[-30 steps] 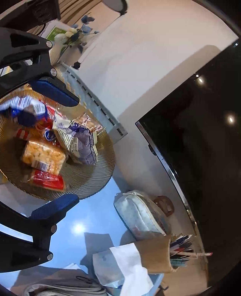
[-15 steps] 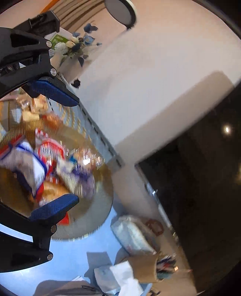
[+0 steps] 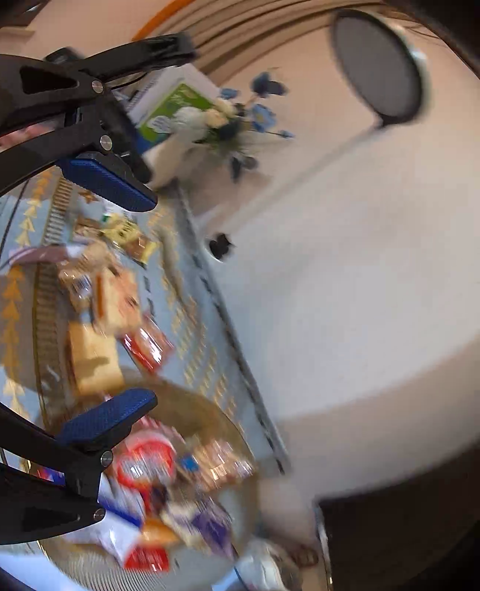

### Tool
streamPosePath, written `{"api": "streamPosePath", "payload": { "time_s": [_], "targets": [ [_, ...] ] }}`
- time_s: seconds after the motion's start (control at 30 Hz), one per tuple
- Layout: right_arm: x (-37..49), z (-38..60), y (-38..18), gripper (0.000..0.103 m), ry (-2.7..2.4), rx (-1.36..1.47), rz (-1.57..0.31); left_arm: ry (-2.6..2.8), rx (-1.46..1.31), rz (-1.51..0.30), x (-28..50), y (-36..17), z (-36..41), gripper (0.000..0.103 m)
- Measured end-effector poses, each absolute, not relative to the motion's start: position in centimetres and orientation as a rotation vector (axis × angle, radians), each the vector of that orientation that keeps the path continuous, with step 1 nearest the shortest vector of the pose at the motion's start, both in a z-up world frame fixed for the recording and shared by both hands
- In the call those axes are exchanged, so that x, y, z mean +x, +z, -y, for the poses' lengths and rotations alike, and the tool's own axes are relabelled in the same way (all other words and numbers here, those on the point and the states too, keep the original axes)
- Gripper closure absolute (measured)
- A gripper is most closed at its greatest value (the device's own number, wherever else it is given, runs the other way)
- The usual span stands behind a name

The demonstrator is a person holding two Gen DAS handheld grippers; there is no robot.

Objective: Organize snacks
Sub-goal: 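Move both tools back over the remaining snacks on the tablecloth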

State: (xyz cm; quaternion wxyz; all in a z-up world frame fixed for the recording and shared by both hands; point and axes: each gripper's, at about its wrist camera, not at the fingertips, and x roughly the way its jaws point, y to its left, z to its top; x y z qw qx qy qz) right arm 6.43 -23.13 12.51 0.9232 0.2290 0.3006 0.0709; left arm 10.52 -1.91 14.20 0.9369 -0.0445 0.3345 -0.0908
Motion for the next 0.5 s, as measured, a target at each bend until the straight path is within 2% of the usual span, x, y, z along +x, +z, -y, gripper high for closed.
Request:
{"api": "streamPosePath", "payload": {
  "time_s": [0.23,0.5],
  "targets": [
    [8.7,16.0,9.1,0.007,0.214,0.373,-0.731,-0.100,-0.110,-0.753,12.7,10.0,-3.9,0.000],
    [10.2,8.5,5.0,0.008,0.297,0.254,-0.834,-0.095,-0.064,-0.849,15.1,5.3,-6.1,0.000]
  ]
}}
